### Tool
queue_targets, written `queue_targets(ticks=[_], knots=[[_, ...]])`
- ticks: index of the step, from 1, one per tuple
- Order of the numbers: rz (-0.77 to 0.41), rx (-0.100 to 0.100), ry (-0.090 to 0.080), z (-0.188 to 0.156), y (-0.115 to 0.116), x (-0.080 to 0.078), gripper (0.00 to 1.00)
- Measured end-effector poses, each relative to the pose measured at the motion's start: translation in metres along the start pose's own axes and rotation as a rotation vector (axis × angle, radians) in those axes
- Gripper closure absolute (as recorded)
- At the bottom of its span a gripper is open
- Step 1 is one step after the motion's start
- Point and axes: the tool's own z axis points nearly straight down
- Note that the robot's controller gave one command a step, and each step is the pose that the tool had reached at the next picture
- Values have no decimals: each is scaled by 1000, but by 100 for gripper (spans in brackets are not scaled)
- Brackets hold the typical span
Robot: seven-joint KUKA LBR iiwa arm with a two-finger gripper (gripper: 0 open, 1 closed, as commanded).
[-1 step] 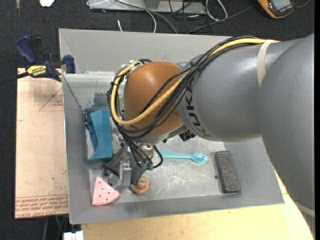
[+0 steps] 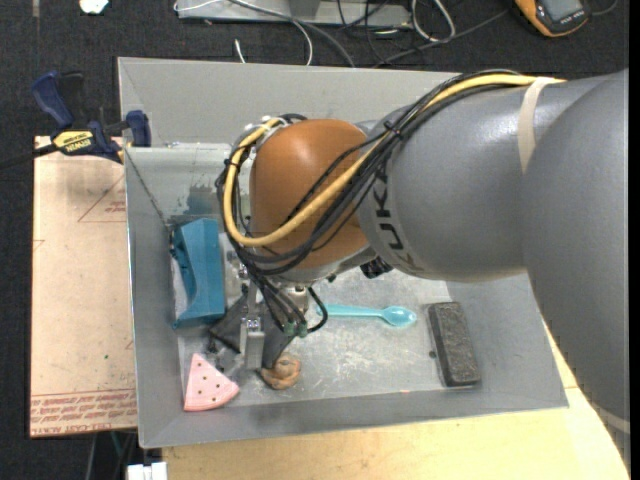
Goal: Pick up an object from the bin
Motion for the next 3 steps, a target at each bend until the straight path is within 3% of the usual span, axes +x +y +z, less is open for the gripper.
queue_targets(ticks=[1,2,3], knots=[[46,-3,-4,59,-13,-1,0],[49,-6,-10,101,-55,-45,0],[-55,-4,-8,110,-72,-56,0]])
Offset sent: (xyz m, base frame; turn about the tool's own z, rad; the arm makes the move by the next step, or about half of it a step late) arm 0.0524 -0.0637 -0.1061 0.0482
